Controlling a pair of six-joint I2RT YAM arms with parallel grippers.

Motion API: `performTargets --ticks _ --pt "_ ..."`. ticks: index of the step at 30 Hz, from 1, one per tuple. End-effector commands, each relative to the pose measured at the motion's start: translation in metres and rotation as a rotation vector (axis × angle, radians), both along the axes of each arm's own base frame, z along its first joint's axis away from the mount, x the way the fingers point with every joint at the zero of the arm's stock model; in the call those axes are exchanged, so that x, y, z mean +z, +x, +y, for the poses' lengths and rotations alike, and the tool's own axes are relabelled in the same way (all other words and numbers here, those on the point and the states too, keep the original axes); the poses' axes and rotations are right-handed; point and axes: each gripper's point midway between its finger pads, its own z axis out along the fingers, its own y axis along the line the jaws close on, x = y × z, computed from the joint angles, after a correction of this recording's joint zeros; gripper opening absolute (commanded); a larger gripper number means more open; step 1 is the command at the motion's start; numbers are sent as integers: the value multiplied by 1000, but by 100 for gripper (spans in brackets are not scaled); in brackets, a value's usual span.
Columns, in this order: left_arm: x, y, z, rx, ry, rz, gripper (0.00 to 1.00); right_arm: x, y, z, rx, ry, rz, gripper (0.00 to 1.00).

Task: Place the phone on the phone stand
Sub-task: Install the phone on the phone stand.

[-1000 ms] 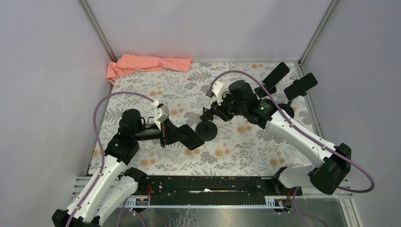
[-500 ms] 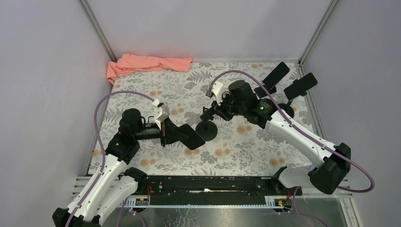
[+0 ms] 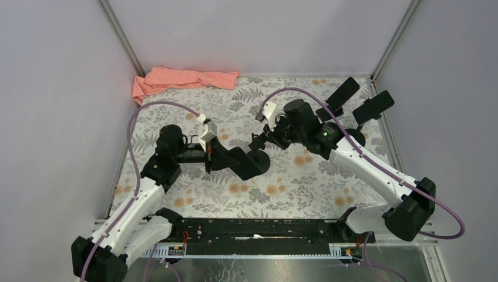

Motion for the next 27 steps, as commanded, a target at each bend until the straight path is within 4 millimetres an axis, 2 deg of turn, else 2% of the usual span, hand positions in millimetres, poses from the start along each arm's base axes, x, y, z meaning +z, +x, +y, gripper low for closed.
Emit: performTargets --ticks 1,6,9,12,19,27 --pt "43 9 -13 -111 -76 -223 0 25 6 10 27 45 -53 0" --pt "43 20 -34 -202 -67 -328 0 25 5 10 32 43 -54 0" --pt "36 27 -44 -258 -61 -370 0 26 4 11 36 46 -51 0" --pt "26 35 -49 -300 -46 -409 0 27 3 11 40 49 -46 0" --pt "23 53 -60 -363 -49 -498 0 25 1 13 49 50 -34 0" --pt "13 78 -72 -386 -20 -487 0 24 -1 12 54 47 -32 0"
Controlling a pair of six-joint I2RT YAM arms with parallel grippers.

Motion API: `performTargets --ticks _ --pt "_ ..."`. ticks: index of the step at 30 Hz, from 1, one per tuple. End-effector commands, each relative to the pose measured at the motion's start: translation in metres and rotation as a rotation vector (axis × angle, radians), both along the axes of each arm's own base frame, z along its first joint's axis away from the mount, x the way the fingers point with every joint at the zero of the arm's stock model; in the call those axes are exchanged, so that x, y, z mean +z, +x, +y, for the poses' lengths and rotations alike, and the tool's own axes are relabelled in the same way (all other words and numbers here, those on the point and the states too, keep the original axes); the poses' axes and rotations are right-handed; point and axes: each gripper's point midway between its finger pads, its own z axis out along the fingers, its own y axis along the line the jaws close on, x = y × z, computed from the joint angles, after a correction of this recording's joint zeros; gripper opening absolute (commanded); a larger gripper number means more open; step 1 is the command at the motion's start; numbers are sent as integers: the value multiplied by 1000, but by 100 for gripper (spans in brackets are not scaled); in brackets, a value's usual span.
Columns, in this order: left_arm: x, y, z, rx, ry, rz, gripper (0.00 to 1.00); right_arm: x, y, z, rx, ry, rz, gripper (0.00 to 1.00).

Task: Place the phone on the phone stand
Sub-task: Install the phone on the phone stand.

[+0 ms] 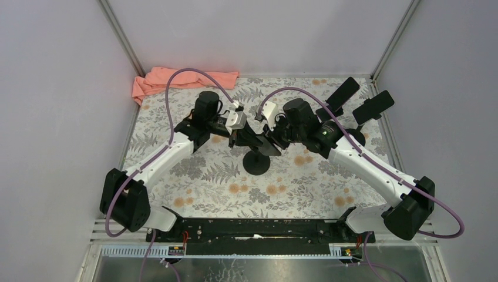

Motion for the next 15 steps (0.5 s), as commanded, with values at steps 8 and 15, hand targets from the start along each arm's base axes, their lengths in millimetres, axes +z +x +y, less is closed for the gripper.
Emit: performTargets --ticks 8,15 --pt "-4 18 -2 -20 13 -59 0 23 0 11 46 54 -40 0" --pt "-9 20 11 46 51 -34 0 22 5 4 13 29 -75 0"
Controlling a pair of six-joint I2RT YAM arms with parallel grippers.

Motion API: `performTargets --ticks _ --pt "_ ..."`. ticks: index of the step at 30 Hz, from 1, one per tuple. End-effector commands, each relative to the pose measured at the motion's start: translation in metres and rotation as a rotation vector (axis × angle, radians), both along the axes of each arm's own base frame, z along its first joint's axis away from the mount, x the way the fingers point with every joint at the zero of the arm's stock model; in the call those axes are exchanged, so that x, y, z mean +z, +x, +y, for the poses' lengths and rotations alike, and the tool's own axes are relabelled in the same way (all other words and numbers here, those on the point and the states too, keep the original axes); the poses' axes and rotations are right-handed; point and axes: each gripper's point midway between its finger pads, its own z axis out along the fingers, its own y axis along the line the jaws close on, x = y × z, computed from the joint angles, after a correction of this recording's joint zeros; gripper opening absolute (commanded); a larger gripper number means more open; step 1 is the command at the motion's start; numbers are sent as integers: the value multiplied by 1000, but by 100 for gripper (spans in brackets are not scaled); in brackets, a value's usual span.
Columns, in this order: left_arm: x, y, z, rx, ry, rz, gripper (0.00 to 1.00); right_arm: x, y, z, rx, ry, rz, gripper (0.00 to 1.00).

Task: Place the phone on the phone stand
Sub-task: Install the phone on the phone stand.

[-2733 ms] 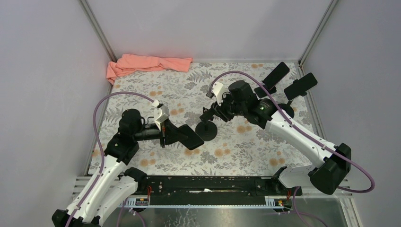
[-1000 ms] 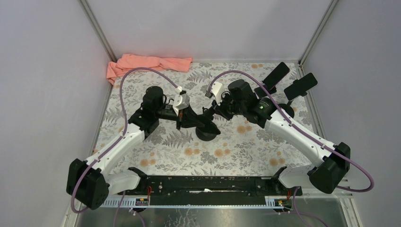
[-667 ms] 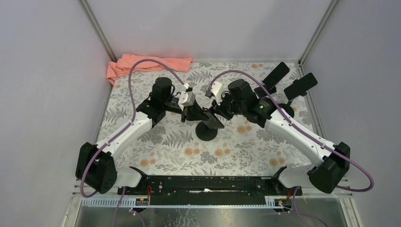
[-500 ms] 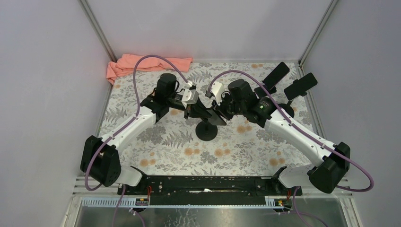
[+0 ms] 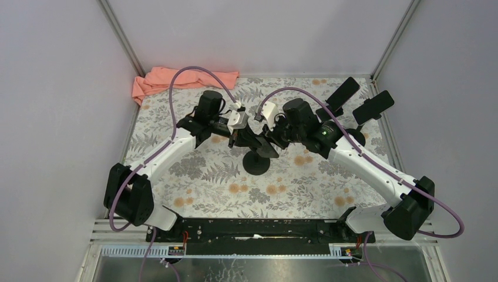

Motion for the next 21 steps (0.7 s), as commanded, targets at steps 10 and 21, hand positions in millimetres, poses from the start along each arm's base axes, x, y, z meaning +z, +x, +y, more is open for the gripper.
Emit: performTargets --ticks 10,21 --pt "20 7 15 112 19 -53 0 19 10 2 -3 11 -77 0" --pt "8 19 23 231 108 61 0 17 18 -5 -38 -21 -111 0"
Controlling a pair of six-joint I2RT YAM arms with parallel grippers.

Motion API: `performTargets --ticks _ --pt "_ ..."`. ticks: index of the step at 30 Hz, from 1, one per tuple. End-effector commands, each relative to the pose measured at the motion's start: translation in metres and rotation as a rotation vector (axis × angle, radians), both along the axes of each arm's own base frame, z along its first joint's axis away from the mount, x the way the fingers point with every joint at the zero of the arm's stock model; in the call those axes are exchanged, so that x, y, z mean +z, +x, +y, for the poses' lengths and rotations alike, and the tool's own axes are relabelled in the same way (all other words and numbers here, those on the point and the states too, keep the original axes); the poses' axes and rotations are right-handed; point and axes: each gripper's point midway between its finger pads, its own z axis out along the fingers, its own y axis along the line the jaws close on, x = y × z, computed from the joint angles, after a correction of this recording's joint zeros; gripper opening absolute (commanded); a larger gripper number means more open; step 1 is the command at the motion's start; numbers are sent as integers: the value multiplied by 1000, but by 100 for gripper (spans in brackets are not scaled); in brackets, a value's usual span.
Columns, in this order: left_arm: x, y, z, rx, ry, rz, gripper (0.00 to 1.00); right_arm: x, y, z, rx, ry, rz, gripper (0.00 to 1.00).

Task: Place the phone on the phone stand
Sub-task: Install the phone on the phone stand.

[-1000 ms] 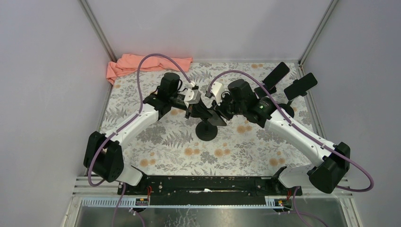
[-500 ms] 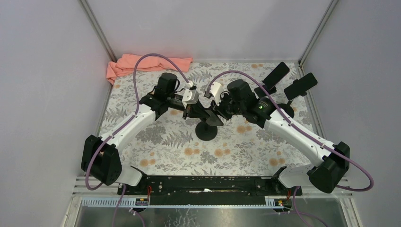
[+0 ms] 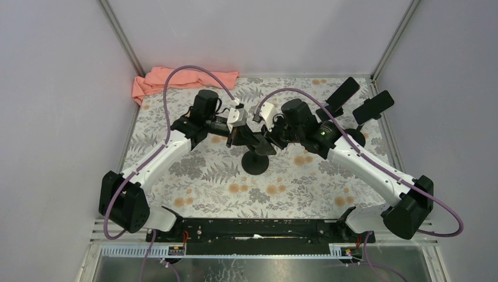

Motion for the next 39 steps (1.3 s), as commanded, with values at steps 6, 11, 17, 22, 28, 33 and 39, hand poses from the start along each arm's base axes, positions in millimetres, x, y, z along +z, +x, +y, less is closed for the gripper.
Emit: performTargets --ticks 6,11,17,22,28,33,39 --pt "-12 16 23 199 104 76 0 19 22 -12 -82 -28 -116 0" --pt "-21 15 29 238 125 88 0 19 29 -14 -108 -33 -139 0" --pt "-27 20 36 294 136 112 0 15 40 -16 -150 -55 -166 0" --pt "-28 24 43 335 121 134 0 14 46 -18 -169 -64 -193 0" --pt "-34 26 47 372 117 179 0 10 55 -18 -191 -78 -213 0" --pt "-36 31 50 397 127 205 0 12 61 -16 -203 -79 -226 0" --pt "-44 37 52 438 165 266 0 16 67 -16 -218 -80 -253 0"
